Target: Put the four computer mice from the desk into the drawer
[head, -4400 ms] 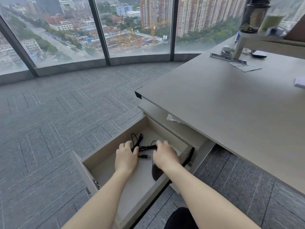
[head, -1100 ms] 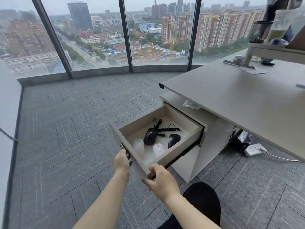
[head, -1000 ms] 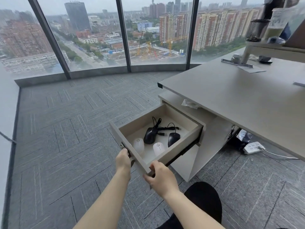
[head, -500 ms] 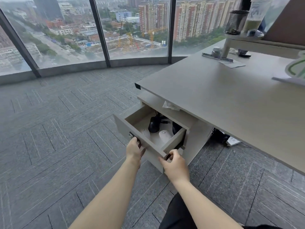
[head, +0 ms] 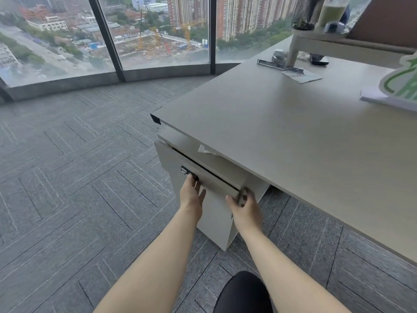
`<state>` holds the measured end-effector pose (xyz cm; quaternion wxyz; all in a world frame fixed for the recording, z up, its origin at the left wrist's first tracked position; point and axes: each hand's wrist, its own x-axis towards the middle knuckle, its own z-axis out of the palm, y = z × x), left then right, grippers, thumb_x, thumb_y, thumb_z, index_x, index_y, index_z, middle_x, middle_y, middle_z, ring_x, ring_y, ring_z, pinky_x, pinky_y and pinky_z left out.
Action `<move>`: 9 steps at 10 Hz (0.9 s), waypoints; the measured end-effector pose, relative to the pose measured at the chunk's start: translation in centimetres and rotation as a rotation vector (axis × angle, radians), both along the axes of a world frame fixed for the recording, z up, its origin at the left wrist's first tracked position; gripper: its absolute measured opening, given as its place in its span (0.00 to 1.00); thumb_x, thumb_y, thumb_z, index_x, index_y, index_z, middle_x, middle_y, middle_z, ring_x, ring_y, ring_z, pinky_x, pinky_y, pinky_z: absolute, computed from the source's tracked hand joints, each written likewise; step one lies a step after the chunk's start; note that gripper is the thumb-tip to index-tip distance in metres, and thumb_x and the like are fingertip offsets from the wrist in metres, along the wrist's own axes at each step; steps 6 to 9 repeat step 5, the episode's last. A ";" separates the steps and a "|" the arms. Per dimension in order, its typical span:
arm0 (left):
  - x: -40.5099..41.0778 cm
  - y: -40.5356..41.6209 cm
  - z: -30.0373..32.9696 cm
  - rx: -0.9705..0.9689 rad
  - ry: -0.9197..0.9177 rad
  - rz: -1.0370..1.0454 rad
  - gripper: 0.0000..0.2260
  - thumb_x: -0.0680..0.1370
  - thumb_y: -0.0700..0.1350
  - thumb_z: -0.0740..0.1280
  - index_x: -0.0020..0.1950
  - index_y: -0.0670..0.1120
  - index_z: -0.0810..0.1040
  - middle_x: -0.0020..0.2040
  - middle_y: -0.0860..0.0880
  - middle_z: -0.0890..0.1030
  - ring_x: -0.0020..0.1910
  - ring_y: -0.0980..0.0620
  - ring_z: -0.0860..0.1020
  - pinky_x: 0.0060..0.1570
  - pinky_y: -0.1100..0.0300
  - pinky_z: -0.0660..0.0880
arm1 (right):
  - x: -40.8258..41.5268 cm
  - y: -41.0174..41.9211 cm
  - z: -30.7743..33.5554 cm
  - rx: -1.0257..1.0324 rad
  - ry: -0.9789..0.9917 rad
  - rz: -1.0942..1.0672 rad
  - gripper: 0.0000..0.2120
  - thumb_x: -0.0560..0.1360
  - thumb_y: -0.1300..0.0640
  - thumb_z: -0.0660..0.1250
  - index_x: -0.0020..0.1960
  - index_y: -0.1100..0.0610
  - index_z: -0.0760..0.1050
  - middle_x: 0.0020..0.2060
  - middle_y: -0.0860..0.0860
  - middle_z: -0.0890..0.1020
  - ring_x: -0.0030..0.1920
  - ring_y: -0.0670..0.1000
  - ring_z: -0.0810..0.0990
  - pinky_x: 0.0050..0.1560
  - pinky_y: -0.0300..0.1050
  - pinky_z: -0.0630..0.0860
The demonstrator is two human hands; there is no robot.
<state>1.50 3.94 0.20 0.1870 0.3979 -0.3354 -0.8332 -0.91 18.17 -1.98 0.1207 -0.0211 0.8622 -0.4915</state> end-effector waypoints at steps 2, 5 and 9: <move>-2.0 0.7 0.2 0.022 0.028 0.010 0.20 0.83 0.47 0.55 0.74 0.44 0.66 0.74 0.47 0.69 0.73 0.48 0.68 0.66 0.50 0.70 | -2.0 0.1 -0.3 -0.077 0.011 -0.009 0.13 0.73 0.47 0.71 0.49 0.50 0.69 0.41 0.47 0.80 0.49 0.58 0.83 0.48 0.56 0.80; 0.2 -0.3 -0.5 -0.211 -0.145 -0.215 0.18 0.82 0.49 0.57 0.68 0.43 0.70 0.66 0.46 0.72 0.67 0.45 0.72 0.64 0.53 0.69 | -1.0 1.3 0.6 0.397 -0.197 0.211 0.09 0.74 0.48 0.64 0.46 0.53 0.76 0.41 0.54 0.80 0.39 0.56 0.78 0.40 0.45 0.67; 0.2 -0.3 -0.5 -0.211 -0.145 -0.215 0.18 0.82 0.49 0.57 0.68 0.43 0.70 0.66 0.46 0.72 0.67 0.45 0.72 0.64 0.53 0.69 | -1.0 1.3 0.6 0.397 -0.197 0.211 0.09 0.74 0.48 0.64 0.46 0.53 0.76 0.41 0.54 0.80 0.39 0.56 0.78 0.40 0.45 0.67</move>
